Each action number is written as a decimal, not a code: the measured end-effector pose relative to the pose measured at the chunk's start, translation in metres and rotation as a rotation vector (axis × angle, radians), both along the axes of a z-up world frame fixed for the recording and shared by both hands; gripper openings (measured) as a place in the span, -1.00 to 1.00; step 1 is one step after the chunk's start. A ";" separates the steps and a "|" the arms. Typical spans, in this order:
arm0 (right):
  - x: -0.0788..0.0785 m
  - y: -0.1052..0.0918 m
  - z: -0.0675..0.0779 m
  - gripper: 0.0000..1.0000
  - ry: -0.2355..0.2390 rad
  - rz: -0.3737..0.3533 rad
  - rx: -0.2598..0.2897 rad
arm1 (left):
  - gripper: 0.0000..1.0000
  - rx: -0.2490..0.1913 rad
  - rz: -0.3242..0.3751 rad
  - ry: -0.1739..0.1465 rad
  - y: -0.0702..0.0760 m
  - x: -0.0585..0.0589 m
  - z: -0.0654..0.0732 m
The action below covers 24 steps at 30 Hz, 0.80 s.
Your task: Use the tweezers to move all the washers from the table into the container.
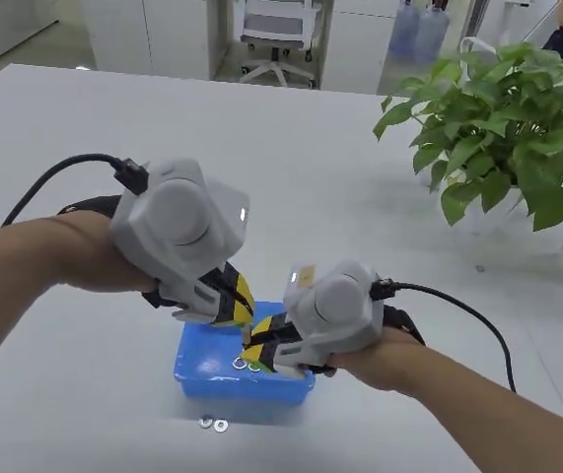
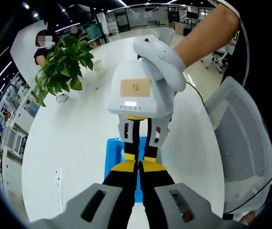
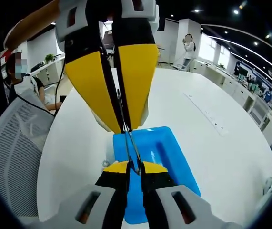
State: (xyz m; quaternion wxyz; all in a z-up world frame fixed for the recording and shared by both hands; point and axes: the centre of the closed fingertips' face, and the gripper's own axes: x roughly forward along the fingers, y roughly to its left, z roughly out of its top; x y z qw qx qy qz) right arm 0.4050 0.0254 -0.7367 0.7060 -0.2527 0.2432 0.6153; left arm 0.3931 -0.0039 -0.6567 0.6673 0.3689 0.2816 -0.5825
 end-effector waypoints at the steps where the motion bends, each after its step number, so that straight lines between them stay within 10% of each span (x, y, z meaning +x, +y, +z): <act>1: 0.001 0.000 -0.001 -0.80 0.002 0.000 -0.001 | -0.89 0.001 -0.001 0.001 0.000 0.001 -0.002; 24: 0.025 -0.004 -0.028 -0.79 0.014 -0.007 -0.030 | -0.89 0.002 0.010 0.002 0.000 0.025 -0.028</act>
